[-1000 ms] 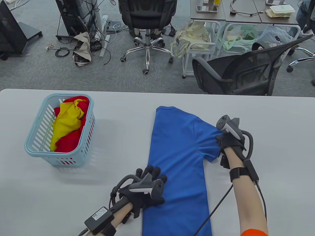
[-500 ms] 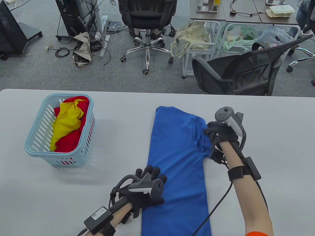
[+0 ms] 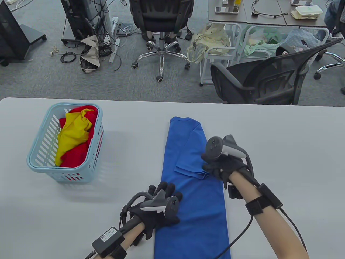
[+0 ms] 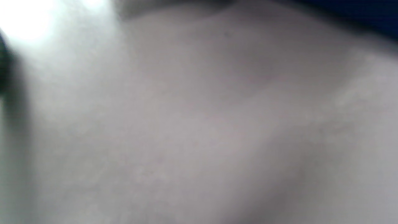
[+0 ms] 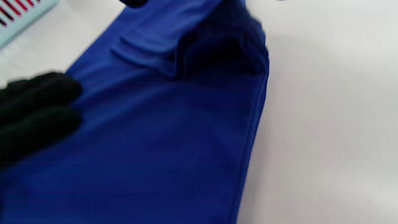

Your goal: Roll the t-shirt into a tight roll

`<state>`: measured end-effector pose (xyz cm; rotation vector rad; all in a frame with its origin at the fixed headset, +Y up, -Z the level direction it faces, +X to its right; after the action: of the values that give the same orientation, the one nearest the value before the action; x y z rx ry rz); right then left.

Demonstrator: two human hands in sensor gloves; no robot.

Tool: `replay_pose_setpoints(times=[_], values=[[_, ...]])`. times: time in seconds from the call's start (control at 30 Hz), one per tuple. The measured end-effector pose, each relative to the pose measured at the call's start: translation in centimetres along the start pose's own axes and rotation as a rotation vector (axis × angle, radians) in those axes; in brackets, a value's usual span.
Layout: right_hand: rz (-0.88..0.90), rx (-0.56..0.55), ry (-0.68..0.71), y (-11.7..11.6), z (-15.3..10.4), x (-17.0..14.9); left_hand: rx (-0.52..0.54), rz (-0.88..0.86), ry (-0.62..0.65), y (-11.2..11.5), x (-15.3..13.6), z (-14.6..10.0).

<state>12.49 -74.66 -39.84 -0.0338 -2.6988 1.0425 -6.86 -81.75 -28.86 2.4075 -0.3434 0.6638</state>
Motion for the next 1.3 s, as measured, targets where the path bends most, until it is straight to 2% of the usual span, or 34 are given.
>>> replay_pose_setpoints(times=[0.07,0.1,0.13,0.3,0.4,0.47,0.57,0.67,0.77,0.9,0.97,1.03,1.17,1.3], values=[[-0.092,0.074,-0.034,-3.0,1.2,0.7,0.024,0.009,-0.02,-0.2,-0.3,0.0],[-0.123,0.082,-0.051,-3.7,1.6,0.8,0.033,0.008,-0.032,-0.3,-0.5,0.0],[-0.18,0.035,-0.079,-3.8,2.0,1.0,0.039,0.005,-0.061,-0.4,-1.0,0.1],[-0.112,0.021,-0.139,-2.1,4.7,0.2,0.065,-0.03,-0.173,-0.7,-3.5,0.2],[-0.128,0.016,-0.167,-1.1,6.0,-0.4,0.071,-0.07,-0.179,-0.7,-4.2,0.0],[-0.069,0.015,-0.173,-0.4,6.2,-0.7,0.078,-0.078,-0.172,-0.8,-4.2,-0.1],[0.023,-0.063,-0.152,0.7,4.4,-0.9,0.105,-0.061,-0.15,-1.1,-3.6,-0.9],[-0.048,-0.143,-0.131,0.4,0.6,-0.2,0.13,-0.034,-0.113,-1.4,-2.6,-1.8],[-0.126,-0.143,-0.066,-2.5,-3.5,1.2,0.103,-0.072,-0.05,-1.1,-1.2,-2.1],[-0.213,-0.046,-0.034,-7.6,-5.7,2.0,0.028,-0.033,-0.068,-0.4,-0.3,-1.2],[-0.176,-0.011,-0.025,-9.4,-5.4,1.4,0.025,0.003,-0.078,-0.6,-0.3,-0.7],[-0.175,-0.019,-0.055,-9.8,-4.5,0.4,0.004,-0.024,-0.082,-0.9,-0.7,-0.1],[-0.116,-0.02,-0.084,-8.4,-2.6,-1.2,-0.021,-0.026,-0.075,-2.0,-2.0,1.8],[-0.01,-0.006,-0.116,-6.3,0.0,-3.0,-0.049,-0.167,-0.07,-3.6,-4.9,4.6]])
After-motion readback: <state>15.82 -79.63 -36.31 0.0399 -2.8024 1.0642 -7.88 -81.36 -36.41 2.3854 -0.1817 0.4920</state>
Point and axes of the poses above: the tracker on the back of each hand, its own x axis roughly to the thumb side, its own z axis roughly from the wrist to the fingertips, y = z × x, the point moved 3 cm from there along z, roughly from the wrist to the fingertips, and after that the axes turned 5 degrees about -y, right-handed, at the moved point
